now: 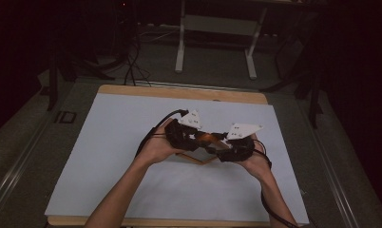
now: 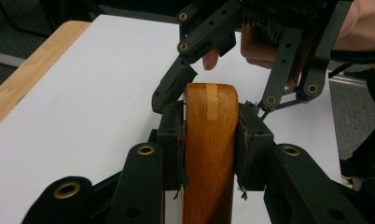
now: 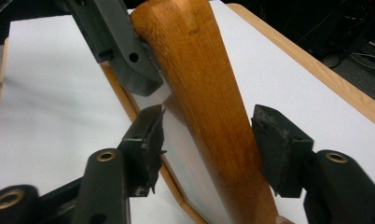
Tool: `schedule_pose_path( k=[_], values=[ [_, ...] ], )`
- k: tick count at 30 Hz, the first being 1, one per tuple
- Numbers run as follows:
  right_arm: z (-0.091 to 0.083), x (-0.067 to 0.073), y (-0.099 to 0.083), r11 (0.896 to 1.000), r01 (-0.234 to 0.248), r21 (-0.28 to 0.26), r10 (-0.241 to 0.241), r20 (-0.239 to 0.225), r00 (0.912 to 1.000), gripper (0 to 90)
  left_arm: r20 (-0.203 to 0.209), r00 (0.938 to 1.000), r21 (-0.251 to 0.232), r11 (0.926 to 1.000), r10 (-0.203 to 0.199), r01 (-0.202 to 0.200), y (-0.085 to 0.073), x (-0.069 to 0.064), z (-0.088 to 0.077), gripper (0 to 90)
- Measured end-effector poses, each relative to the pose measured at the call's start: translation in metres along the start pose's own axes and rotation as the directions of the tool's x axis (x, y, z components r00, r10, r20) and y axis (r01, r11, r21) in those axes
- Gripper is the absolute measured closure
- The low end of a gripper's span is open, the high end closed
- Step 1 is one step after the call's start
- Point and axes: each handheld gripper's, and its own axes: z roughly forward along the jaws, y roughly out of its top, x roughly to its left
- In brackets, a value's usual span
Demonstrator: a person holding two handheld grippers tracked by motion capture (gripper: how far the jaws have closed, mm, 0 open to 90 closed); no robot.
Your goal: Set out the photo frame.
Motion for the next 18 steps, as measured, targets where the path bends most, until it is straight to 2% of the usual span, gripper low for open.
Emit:
schedule_pose_path(
  k=[9, 12, 18],
  values=[
    [-0.009, 0.0, -0.005, 0.999, 0.052, 0.008, -0.052, -0.014, 0.9985, 56.6, 0.036, 0.9993, 0.008, 0.9999, 0.012, -0.012, 0.003, 0.001, 0.001, 63.5],
    [-0.011, 0.0, -0.007, 0.998, 0.063, 0.003, -0.063, -0.02, 0.9978, 62.2, 0.048, 0.9988, 0.001, 1.0, -0.009, 0.009, 0.003, 0.004, 0.001, 60.5],
    [-0.013, 0.001, -0.008, 0.997, 0.08, 0.0, -0.08, -0.016, 0.9967, 65.1, 0.045, 0.9988, -0.003, 0.9998, -0.018, 0.019, 0.003, 0.004, 0.002, 57.8]
  ],
)
